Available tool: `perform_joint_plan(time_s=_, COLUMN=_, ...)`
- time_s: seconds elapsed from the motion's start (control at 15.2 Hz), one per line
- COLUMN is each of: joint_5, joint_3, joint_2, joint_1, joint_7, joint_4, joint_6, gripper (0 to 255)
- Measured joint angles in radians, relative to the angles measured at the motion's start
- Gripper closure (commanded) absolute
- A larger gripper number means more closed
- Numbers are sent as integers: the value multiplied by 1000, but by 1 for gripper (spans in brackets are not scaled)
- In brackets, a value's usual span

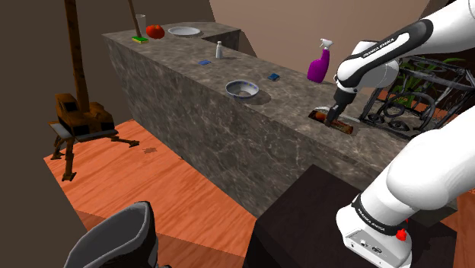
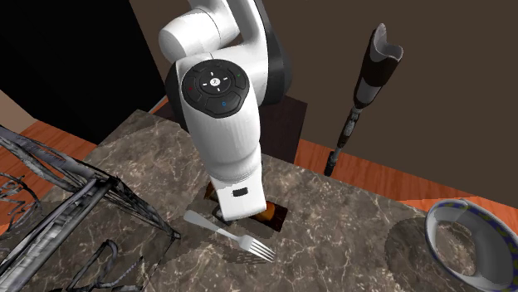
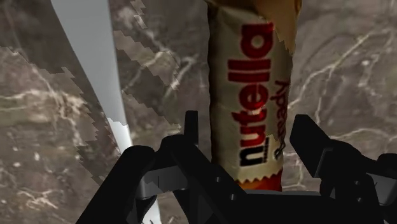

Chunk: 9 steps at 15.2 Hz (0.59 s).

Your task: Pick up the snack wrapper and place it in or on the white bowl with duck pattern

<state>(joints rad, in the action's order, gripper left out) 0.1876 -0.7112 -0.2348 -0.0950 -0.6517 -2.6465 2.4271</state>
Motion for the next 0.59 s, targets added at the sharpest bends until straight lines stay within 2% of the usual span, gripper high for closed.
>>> perform_joint_plan(time_s=0.59, joint_5=46, joint_3=44, joint_2=-103, joint_1=-29, joint_7=45, joint_4=43, joint_6=-138, gripper=255)
